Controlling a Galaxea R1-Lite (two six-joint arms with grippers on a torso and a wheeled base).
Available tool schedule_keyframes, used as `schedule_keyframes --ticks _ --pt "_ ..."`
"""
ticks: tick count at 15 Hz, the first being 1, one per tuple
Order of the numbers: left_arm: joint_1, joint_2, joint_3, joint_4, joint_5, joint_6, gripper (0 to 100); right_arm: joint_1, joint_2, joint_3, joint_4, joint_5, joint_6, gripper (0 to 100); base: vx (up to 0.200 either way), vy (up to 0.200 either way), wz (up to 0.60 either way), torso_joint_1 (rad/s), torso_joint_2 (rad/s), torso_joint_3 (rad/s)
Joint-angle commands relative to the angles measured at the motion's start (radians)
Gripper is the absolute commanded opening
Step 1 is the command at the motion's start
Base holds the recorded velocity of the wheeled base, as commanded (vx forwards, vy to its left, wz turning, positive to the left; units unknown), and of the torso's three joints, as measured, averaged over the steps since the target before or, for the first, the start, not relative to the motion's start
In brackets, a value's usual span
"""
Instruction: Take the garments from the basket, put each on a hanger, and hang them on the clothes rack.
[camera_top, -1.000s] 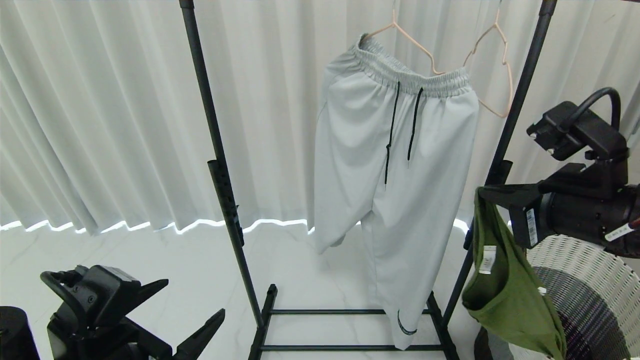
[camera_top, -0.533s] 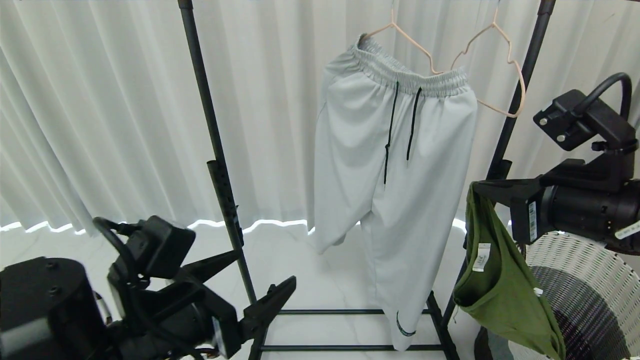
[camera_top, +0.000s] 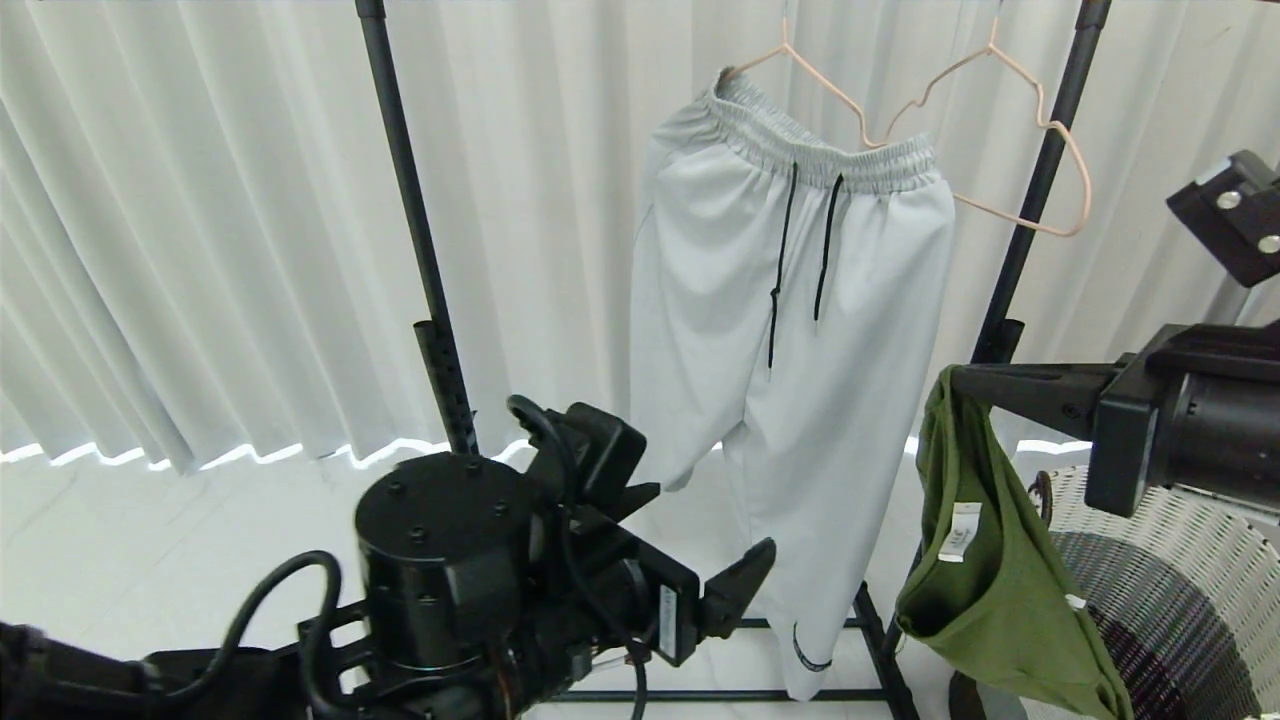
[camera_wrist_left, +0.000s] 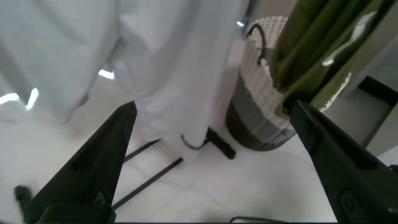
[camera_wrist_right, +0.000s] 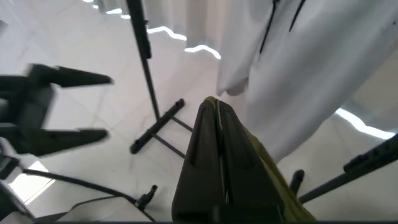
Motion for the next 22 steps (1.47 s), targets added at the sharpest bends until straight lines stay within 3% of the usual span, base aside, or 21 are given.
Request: schedule_keyframes --ticks 1,6,16,22 --pt "-0.060 0.177 -0.085 -0.076 0.000 0.006 100 0.002 -0.046 0.025 -0.001 0.012 0.002 0 0.000 0.000 0.00 0.000 0.00 0.000" --pt "-0.146 0.303 -0.158 -0.169 -0.003 0.015 100 0.002 -0.043 0.073 -0.050 0.016 0.022 0 0.000 0.000 0.00 0.000 0.00 0.000" --pt "-0.115 0.519 -0.346 -0.173 -0.003 0.015 100 0.069 -0.032 0.079 -0.051 0.053 0.051 0 0.000 0.000 0.00 0.000 0.00 0.000" --pt "-0.098 0.591 -0.348 -0.237 -0.001 0.017 100 0.072 -0.046 0.082 -0.051 0.051 0.054 0 0.000 0.000 0.00 0.000 0.00 0.000"
